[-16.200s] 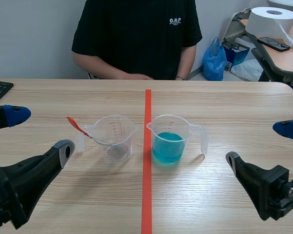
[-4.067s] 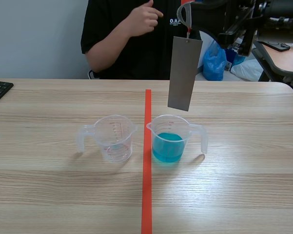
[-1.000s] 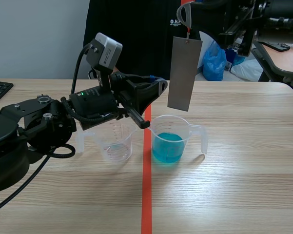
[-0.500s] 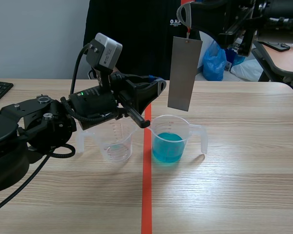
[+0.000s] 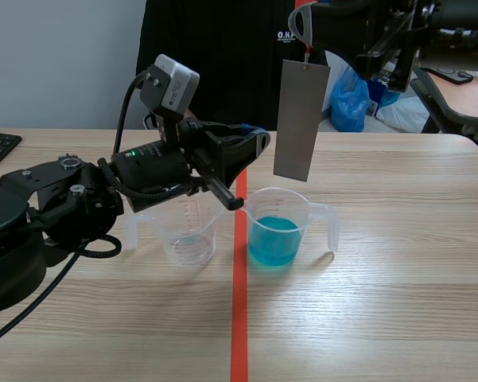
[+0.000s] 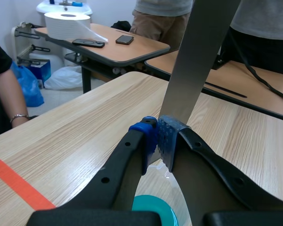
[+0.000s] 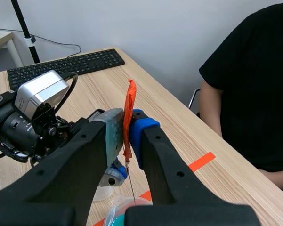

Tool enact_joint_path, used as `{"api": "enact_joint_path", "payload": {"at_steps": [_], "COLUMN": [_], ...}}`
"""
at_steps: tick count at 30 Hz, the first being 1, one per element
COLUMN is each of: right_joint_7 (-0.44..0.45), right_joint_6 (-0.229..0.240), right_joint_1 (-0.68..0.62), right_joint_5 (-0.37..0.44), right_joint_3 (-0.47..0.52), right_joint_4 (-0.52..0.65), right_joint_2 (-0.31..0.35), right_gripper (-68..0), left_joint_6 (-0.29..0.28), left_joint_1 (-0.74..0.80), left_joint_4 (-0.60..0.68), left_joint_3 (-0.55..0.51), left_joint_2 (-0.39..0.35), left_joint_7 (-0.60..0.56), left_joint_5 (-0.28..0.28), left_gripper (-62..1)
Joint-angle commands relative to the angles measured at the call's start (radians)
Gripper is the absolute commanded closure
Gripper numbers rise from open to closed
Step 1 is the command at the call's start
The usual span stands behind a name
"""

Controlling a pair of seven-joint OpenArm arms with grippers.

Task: Do the redox reaction experiment.
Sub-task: 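Point at the plate with the left hand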

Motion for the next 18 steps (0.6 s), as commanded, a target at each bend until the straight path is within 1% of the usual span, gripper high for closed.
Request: {"api": "enact_joint_path", "payload": {"at_steps": [1,6,9,11,15,18], "right_joint_7": [0.021,0.021,0.021,0.021,0.021,0.021], "right_joint_6": [0.005,0.005,0.005,0.005,0.005,0.005], "right_joint_1": [0.028,0.028,0.028,0.028,0.028,0.028], "right_joint_5": [0.011,0.011,0.011,0.011,0.011,0.011], "right_joint_3": [0.005,0.005,0.005,0.005,0.005,0.005], "right_joint_4": [0.002,0.002,0.002,0.002,0.002,0.002], "right_joint_2": [0.008,0.008,0.008,0.008,0.008,0.008], "right_gripper": [-1.5,-1.5,-1.5,-1.5,-1.5,-1.5], "left_joint_6": [0.008,0.013,0.014,0.014,0.016,0.016], "left_joint_1": [-0.006,-0.005,0.002,0.014,0.06,0.114], "left_joint_4": [0.012,0.012,0.013,0.013,0.013,0.013], "left_joint_3": [-0.002,-0.002,-0.004,-0.006,-0.01,-0.035], "left_joint_2": [-0.01,-0.052,-0.094,-0.134,-0.237,-0.312], "left_joint_7": [-0.014,-0.014,-0.025,-0.055,-0.112,-0.12], "left_joint_5": [-0.006,-0.007,-0.007,-0.008,-0.008,-0.008], "left_gripper": [-3.9,-3.8,-3.8,-3.8,-3.8,-3.8]}}
